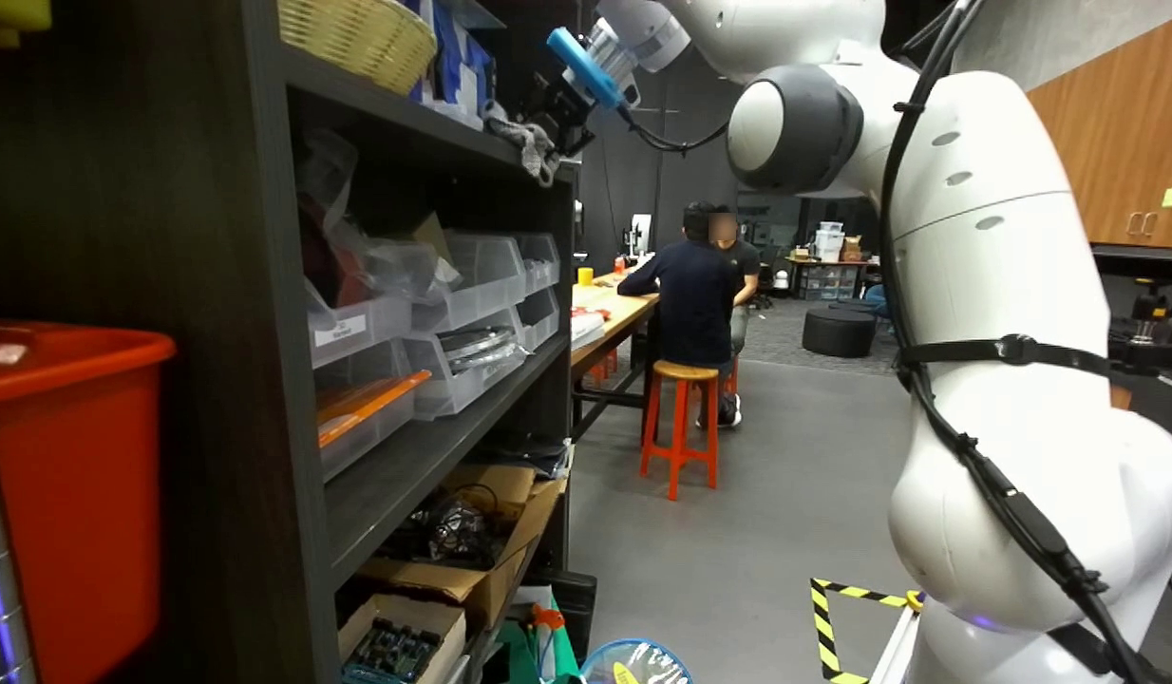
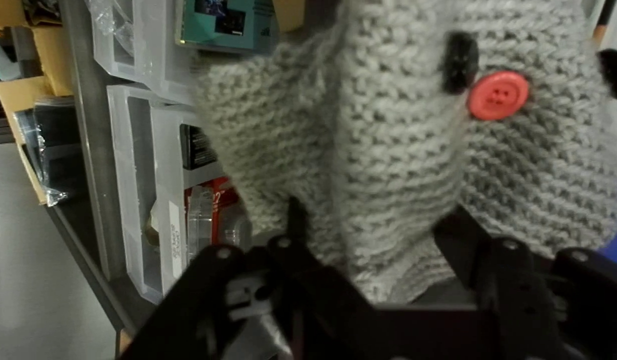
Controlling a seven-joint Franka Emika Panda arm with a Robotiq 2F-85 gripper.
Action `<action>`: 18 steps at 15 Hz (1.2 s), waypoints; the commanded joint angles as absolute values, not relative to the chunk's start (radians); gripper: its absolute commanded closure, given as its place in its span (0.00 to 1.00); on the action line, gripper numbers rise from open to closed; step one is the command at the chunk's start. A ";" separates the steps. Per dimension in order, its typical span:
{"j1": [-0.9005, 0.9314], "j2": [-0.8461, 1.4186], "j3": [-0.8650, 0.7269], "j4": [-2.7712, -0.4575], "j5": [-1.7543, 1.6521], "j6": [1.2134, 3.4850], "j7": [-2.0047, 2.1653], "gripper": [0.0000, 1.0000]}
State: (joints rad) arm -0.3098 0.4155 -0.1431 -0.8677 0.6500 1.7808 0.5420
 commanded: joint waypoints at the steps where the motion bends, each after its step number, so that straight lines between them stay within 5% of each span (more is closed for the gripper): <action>1: -0.302 0.396 -0.140 -0.899 0.665 1.820 0.549 0.65; 6: -0.312 0.374 -0.147 -0.930 0.679 1.829 0.543 0.98; 18: -0.285 0.232 -0.114 -1.175 0.784 2.078 0.407 0.97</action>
